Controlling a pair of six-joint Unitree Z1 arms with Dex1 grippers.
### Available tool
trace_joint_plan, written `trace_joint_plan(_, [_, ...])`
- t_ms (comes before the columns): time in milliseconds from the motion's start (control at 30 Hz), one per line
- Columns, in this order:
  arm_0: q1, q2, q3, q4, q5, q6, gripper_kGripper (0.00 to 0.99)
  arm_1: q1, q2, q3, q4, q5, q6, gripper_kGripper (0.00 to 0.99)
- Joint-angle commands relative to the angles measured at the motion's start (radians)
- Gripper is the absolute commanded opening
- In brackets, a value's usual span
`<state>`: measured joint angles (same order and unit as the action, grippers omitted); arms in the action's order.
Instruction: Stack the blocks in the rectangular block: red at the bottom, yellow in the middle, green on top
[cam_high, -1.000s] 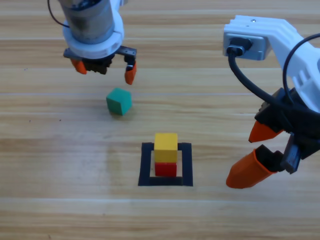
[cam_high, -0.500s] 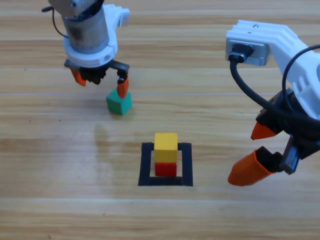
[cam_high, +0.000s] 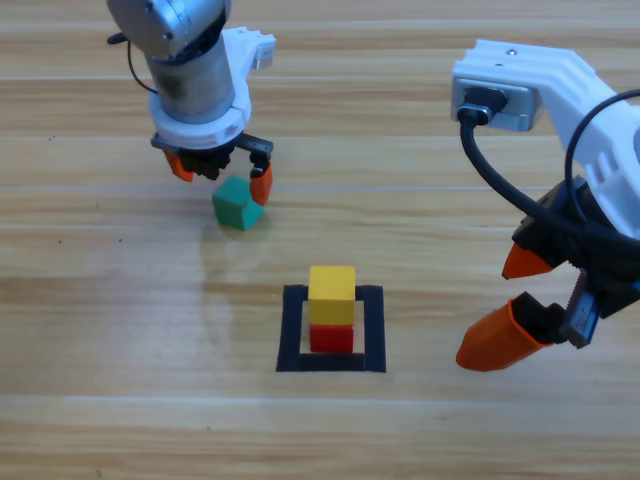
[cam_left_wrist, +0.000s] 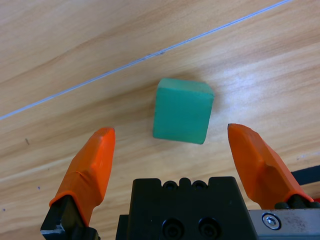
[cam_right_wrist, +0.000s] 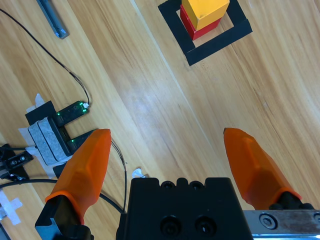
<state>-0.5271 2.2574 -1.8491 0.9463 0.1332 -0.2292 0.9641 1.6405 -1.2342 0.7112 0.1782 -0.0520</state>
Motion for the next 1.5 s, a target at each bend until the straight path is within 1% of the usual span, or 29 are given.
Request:
trace_joint_plan(33, [0.007, 0.036, 0.067, -0.07, -0.017, 0.008, 0.959, -0.027, -0.071, 0.032, -0.016, 0.011, -0.008, 0.99])
trace_joint_plan(233, [0.007, 0.041, 0.125, -0.144, -0.023, 0.013, 0.962, -0.028, -0.071, 0.032, -0.016, 0.012, -0.008, 0.99])
trace_joint_plan(767, [0.007, 0.064, 0.145, -0.188, -0.024, 0.033, 0.959, -0.027, -0.074, 0.032, -0.018, 0.015, -0.006, 0.99])
trace_joint_plan(967, [0.007, 0.077, 0.159, -0.213, -0.024, 0.037, 0.904, -0.027, -0.076, 0.032, -0.018, 0.014, -0.006, 0.99])
trace_joint_plan(1067, [0.007, 0.08, 0.172, -0.227, -0.024, 0.042, 0.819, -0.027, -0.079, 0.033, -0.018, 0.015, -0.006, 0.99])
trace_joint_plan(1100, [0.007, 0.085, 0.171, -0.227, -0.024, 0.044, 0.815, -0.027, -0.079, 0.033, -0.018, 0.015, -0.006, 0.99])
trace_joint_plan(1167, [0.007, 0.085, 0.171, -0.227, -0.024, 0.048, 0.738, -0.027, -0.079, 0.033, -0.018, 0.015, -0.006, 0.99])
trace_joint_plan(1233, [0.009, 0.083, 0.171, -0.227, -0.021, 0.053, 0.634, -0.027, -0.08, 0.033, -0.018, 0.015, -0.006, 0.99])
trace_joint_plan(1267, [0.009, 0.08, 0.174, -0.227, -0.018, 0.053, 0.551, -0.027, -0.082, 0.035, -0.018, 0.015, -0.006, 0.99])
trace_joint_plan(1300, [0.009, 0.074, 0.176, -0.227, -0.014, 0.053, 0.489, -0.027, -0.082, 0.035, -0.018, 0.015, -0.006, 0.99])
trace_joint_plan(1400, [0.007, 0.051, 0.183, -0.227, -0.004, 0.053, 0.219, -0.027, -0.083, 0.035, -0.018, 0.015, -0.006, 0.99])
trace_joint_plan(1433, [0.007, 0.039, 0.191, -0.227, 0.003, 0.05, 0.178, -0.027, -0.083, 0.035, -0.018, 0.015, -0.005, 0.99])
trace_joint_plan(1467, [0.007, 0.019, 0.202, -0.227, 0.009, 0.047, 0.163, -0.027, -0.083, 0.035, -0.018, 0.015, -0.005, 0.99])
trace_joint_plan(1500, [0.002, -0.019, 0.22, -0.227, 0.029, 0.03, 0.144, -0.027, -0.083, 0.035, -0.018, 0.015, -0.006, 0.99])
